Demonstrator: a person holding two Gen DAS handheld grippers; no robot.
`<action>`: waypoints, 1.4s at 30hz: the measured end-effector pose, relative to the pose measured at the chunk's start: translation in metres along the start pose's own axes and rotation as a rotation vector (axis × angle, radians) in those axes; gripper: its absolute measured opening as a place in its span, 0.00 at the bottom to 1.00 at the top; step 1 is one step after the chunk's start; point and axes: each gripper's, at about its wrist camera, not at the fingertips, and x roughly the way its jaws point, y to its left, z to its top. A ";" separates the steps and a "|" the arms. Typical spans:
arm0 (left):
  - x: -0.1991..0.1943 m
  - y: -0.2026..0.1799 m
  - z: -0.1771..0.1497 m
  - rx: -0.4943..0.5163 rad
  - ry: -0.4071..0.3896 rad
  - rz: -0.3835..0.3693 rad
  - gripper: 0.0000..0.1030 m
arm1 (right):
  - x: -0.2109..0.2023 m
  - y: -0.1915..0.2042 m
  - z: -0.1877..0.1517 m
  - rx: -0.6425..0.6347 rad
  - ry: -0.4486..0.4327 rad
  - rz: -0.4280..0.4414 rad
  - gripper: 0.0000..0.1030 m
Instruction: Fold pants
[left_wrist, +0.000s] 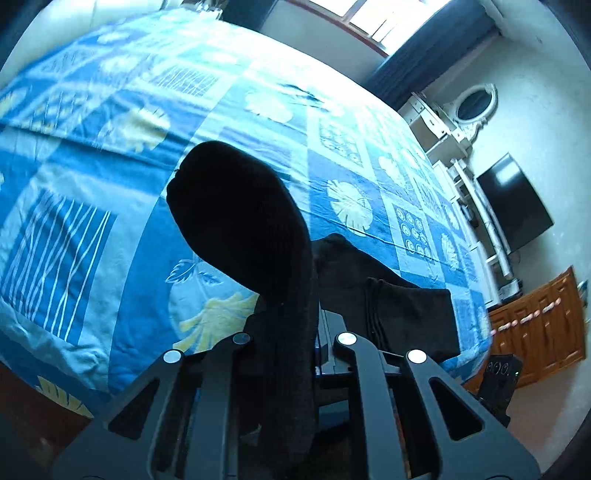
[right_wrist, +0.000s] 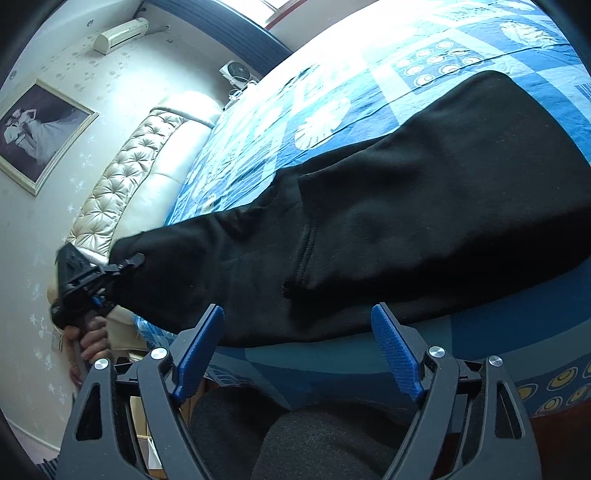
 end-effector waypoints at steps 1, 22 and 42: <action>-0.001 -0.011 -0.003 0.029 -0.006 0.025 0.12 | 0.000 -0.001 -0.001 0.007 -0.004 -0.010 0.81; 0.036 -0.155 -0.037 0.336 -0.041 0.260 0.12 | -0.021 -0.030 -0.013 0.112 -0.052 -0.065 0.83; 0.118 -0.234 -0.068 0.472 0.008 0.348 0.13 | -0.057 -0.084 -0.026 0.239 -0.132 -0.043 0.84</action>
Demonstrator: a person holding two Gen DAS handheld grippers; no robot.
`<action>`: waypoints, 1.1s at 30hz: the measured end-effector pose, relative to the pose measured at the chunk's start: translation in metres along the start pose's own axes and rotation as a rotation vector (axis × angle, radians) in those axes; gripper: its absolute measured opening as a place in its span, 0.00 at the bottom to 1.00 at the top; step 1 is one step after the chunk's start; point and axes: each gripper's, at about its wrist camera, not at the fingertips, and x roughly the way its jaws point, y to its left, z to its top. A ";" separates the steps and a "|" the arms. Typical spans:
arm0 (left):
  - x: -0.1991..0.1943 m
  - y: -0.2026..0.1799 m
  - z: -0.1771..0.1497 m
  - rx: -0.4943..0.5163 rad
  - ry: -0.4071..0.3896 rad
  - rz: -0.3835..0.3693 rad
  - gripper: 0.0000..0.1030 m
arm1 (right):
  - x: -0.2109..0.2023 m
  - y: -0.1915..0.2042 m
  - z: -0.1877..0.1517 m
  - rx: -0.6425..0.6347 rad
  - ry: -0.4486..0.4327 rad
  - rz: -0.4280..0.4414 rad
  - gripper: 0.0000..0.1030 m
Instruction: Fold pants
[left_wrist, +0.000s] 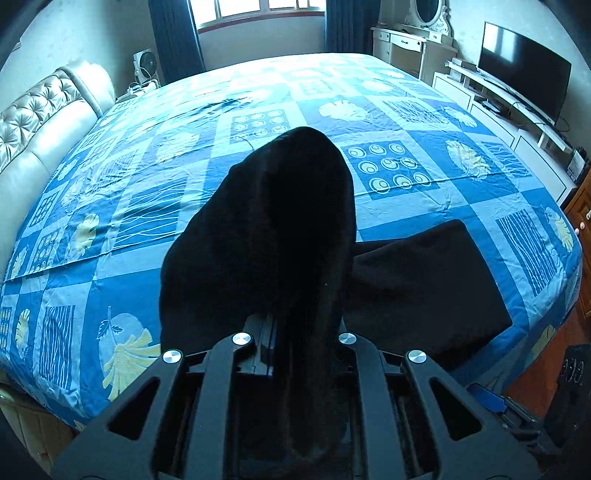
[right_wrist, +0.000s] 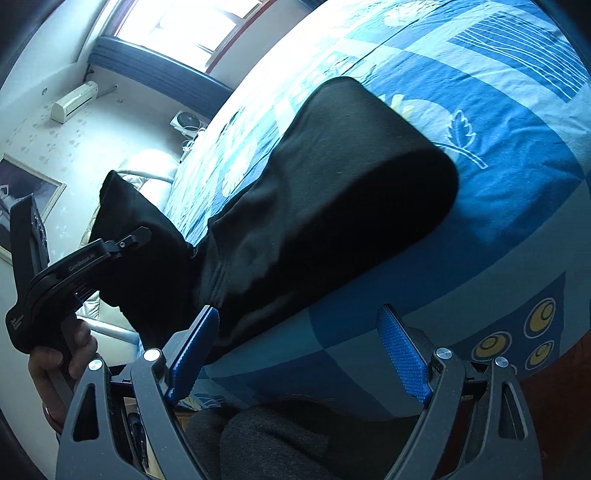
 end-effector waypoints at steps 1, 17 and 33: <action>0.005 -0.006 0.000 0.005 0.005 0.001 0.13 | -0.001 -0.003 0.000 0.007 -0.002 0.000 0.84; 0.058 -0.088 -0.004 0.100 0.052 0.036 0.13 | -0.022 -0.044 0.005 0.109 -0.057 0.023 0.84; 0.083 -0.122 -0.021 0.204 0.024 0.156 0.15 | -0.039 -0.066 0.014 0.144 -0.095 0.001 0.84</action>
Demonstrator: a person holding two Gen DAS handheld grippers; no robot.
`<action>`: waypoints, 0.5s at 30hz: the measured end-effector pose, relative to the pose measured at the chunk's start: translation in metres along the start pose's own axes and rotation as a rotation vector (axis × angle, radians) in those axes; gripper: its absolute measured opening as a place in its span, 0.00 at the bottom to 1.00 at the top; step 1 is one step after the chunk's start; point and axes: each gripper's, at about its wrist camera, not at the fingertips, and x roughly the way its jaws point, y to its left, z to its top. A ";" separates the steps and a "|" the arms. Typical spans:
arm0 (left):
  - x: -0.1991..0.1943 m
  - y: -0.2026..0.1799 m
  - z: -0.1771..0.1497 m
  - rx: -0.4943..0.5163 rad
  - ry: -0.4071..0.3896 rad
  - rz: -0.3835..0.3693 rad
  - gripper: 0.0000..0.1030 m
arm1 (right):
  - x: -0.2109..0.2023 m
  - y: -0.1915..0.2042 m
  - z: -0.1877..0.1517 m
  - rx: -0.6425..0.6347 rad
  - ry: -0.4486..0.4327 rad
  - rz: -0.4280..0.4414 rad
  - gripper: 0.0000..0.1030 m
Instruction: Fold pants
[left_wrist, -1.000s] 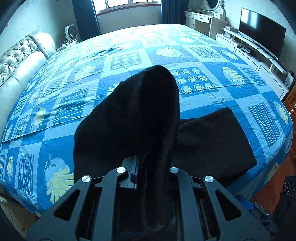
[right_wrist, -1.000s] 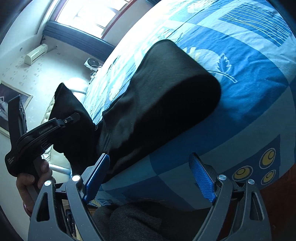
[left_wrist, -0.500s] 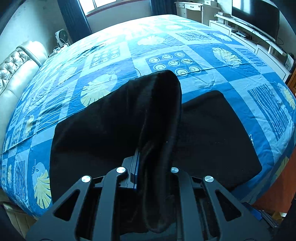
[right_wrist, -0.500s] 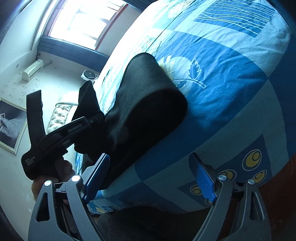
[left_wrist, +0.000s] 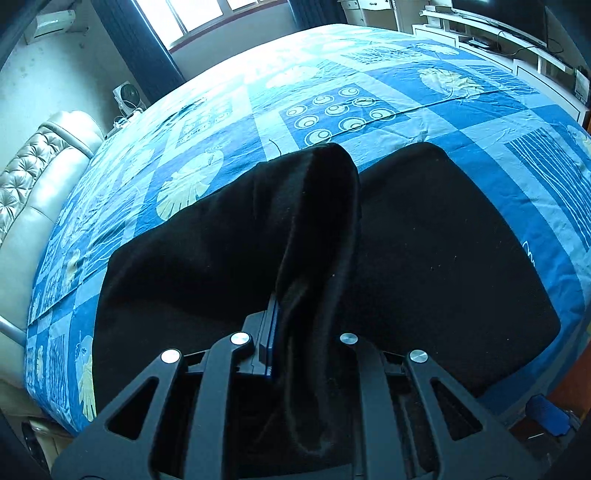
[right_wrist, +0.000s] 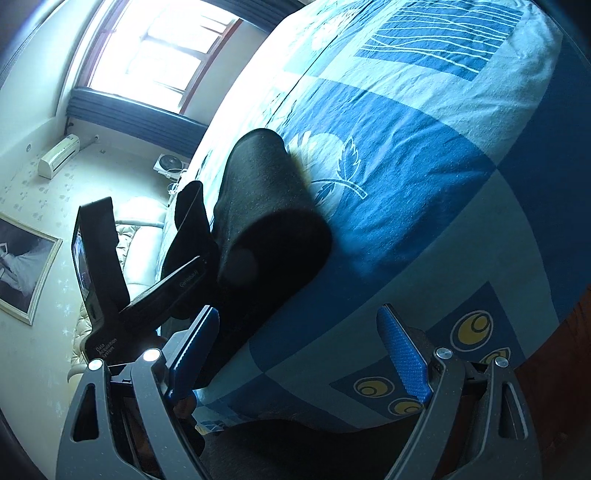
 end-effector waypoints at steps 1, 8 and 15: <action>0.000 -0.002 0.000 0.010 -0.005 0.004 0.17 | -0.001 0.001 0.001 -0.005 -0.003 -0.002 0.84; -0.027 -0.007 -0.001 0.039 -0.080 -0.061 0.63 | -0.018 0.009 0.013 -0.051 -0.045 -0.018 0.84; -0.078 0.059 -0.015 -0.149 -0.137 -0.340 0.93 | -0.027 0.036 0.044 -0.083 -0.029 0.123 0.84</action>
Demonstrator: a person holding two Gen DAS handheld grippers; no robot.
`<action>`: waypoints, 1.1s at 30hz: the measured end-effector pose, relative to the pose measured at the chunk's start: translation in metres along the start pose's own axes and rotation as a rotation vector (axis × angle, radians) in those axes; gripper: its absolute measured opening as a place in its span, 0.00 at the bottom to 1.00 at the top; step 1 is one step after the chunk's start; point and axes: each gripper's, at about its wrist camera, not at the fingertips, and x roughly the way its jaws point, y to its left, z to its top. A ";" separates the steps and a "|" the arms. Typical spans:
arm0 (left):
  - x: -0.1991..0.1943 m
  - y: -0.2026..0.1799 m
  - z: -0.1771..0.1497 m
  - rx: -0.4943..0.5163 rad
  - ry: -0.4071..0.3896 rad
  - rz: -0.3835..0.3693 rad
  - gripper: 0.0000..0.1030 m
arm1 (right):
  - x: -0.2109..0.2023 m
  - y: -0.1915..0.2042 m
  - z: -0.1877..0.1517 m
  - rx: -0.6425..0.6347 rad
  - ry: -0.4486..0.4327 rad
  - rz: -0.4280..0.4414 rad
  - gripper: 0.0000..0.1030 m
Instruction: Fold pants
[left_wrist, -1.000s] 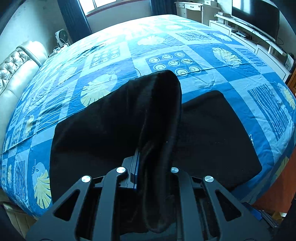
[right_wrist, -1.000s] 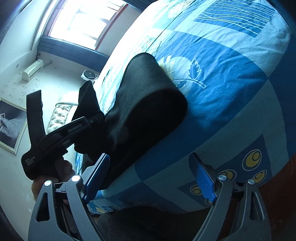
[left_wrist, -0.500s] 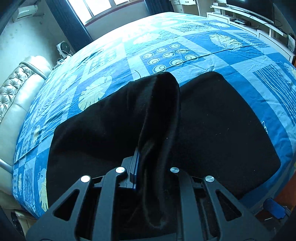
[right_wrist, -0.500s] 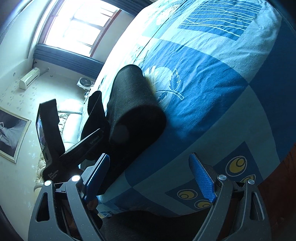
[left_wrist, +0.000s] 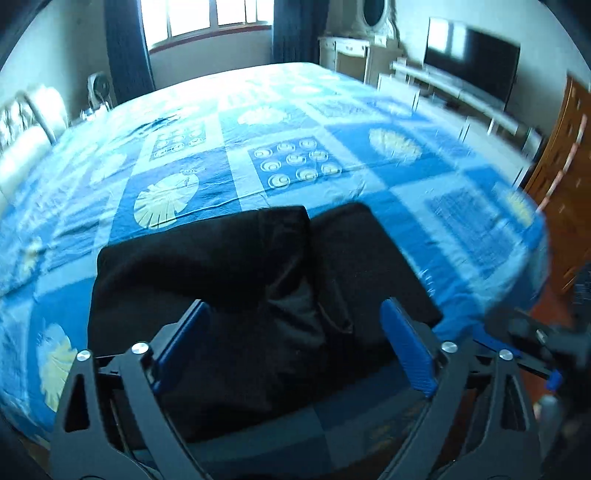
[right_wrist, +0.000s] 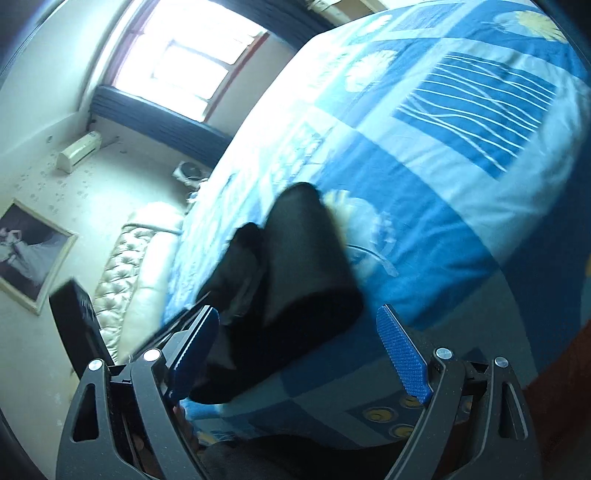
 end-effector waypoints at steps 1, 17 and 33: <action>-0.010 0.015 -0.002 -0.030 -0.013 -0.015 0.94 | 0.007 0.006 0.006 -0.009 0.019 0.037 0.84; -0.027 0.210 -0.086 -0.412 0.048 0.129 0.94 | 0.147 0.052 0.034 -0.149 0.342 -0.065 0.84; -0.030 0.212 -0.105 -0.459 0.045 0.054 0.94 | 0.128 0.091 0.033 -0.307 0.301 -0.102 0.10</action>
